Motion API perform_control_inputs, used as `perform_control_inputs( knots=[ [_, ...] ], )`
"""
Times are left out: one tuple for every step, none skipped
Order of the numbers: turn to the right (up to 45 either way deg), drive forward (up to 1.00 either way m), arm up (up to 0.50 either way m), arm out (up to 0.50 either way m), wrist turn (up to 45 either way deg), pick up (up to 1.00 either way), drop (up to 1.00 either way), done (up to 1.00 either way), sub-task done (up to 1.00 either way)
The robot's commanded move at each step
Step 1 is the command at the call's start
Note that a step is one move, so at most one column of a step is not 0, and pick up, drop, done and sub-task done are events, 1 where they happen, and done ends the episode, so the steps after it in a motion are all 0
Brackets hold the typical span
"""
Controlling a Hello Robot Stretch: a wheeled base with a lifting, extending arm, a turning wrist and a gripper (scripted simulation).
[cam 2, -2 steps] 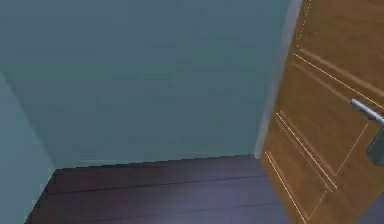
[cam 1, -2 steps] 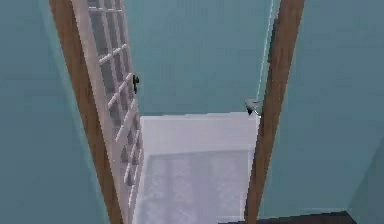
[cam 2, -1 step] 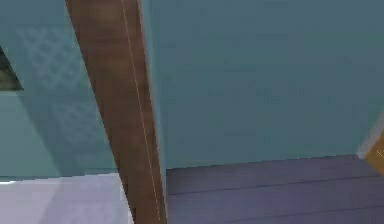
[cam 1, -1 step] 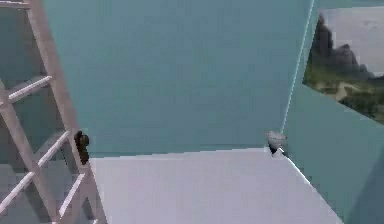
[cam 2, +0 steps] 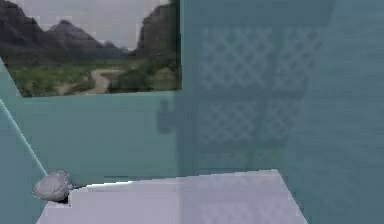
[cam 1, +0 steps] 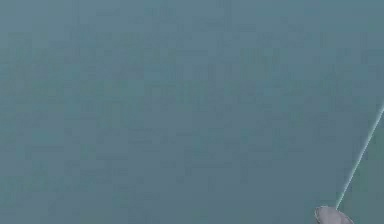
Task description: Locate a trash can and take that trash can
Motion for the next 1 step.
perform_control_inputs(
  knots=[
    [-36.0, 0.0, 0.0, 0.0, 0.0, 0.0, 0.0, 0.0, 0.0]
  ],
)
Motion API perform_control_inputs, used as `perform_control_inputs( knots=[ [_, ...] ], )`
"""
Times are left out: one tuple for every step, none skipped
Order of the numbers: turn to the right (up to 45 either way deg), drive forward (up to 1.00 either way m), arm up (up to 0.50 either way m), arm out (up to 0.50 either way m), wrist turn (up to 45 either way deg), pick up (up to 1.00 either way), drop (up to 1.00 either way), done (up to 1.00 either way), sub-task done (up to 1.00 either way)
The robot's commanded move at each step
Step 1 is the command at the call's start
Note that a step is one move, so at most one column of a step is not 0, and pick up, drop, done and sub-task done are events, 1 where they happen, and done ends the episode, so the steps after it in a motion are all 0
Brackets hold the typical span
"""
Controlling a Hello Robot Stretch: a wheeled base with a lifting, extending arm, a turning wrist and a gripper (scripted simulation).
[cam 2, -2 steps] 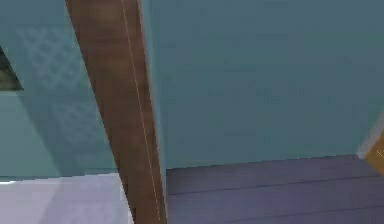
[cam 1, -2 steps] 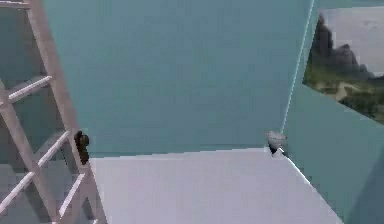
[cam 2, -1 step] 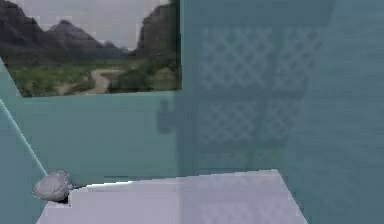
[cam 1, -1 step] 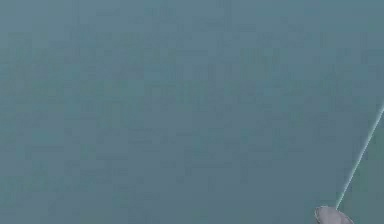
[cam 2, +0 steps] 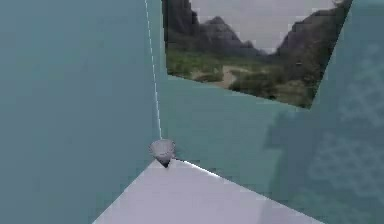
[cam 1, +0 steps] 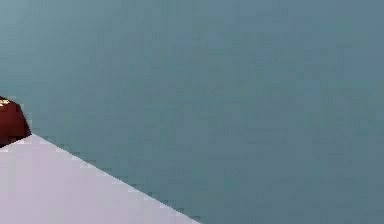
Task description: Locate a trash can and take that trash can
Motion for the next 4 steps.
perform_control_inputs(
  knots=[
    [0.0, 0.55, 0.0, 0.0, 0.0, 0.0, 0.0, 0.0, 0.0],
    [-45.0, 0.0, 0.0, 0.0, 0.0, 0.0, 0.0, 0.0, 0.0],
    [-15.0, 0.0, 0.0, 0.0, 0.0, 0.0, 0.0, 0.0, 0.0],
    [0.0, 0.45, 0.0, 0.0, 0.0, 0.0, 0.0, 0.0, 0.0]
  ],
)
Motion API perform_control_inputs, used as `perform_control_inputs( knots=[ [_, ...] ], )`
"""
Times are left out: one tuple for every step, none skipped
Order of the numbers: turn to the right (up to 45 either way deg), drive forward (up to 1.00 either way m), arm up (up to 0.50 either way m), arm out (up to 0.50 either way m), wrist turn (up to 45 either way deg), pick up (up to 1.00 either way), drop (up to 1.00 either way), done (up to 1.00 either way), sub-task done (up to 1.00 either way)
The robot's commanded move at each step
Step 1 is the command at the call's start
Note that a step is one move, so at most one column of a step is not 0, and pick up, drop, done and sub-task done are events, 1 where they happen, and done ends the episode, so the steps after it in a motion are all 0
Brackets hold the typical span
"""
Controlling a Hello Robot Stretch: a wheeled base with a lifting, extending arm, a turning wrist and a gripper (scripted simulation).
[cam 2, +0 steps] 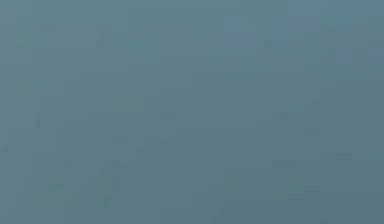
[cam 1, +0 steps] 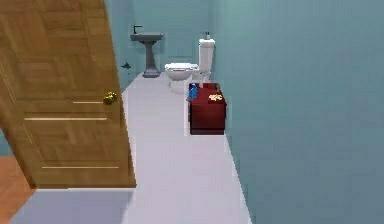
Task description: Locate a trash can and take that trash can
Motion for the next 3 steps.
perform_control_inputs(
  knots=[
    [-45.0, 0.0, 0.0, 0.0, 0.0, 0.0, 0.0, 0.0, 0.0],
    [-9.0, 0.0, 0.0, 0.0, 0.0, 0.0, 0.0, 0.0, 0.0],
    [0.0, 0.45, 0.0, 0.0, 0.0, 0.0, 0.0, 0.0, 0.0]
  ],
)
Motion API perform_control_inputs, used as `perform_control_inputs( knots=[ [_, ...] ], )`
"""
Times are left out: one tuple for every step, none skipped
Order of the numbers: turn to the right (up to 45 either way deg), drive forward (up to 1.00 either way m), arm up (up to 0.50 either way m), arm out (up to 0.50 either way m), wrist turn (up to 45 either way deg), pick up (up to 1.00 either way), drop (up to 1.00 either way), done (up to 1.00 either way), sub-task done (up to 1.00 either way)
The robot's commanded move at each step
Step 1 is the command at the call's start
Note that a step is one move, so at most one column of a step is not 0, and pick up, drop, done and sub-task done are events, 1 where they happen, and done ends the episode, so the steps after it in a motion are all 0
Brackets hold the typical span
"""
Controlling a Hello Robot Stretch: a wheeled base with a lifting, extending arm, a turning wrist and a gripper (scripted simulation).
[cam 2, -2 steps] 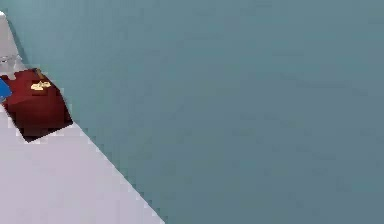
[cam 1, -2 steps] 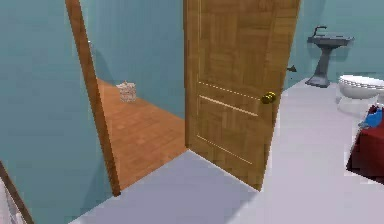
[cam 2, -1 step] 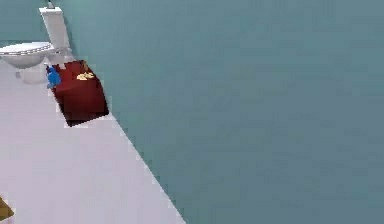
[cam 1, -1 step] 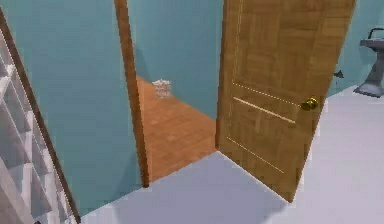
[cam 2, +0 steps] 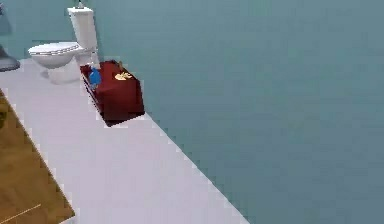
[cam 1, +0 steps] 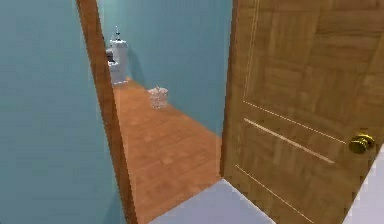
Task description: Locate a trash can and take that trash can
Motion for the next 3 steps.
perform_control_inputs(
  knots=[
    [3.0, 0.0, 0.0, 0.0, 0.0, 0.0, 0.0, 0.0, 0.0],
    [45.0, 0.0, 0.0, 0.0, 0.0, 0.0, 0.0, 0.0, 0.0],
    [45.0, 0.0, 0.0, 0.0, 0.0, 0.0, 0.0, 0.0, 0.0]
  ],
)
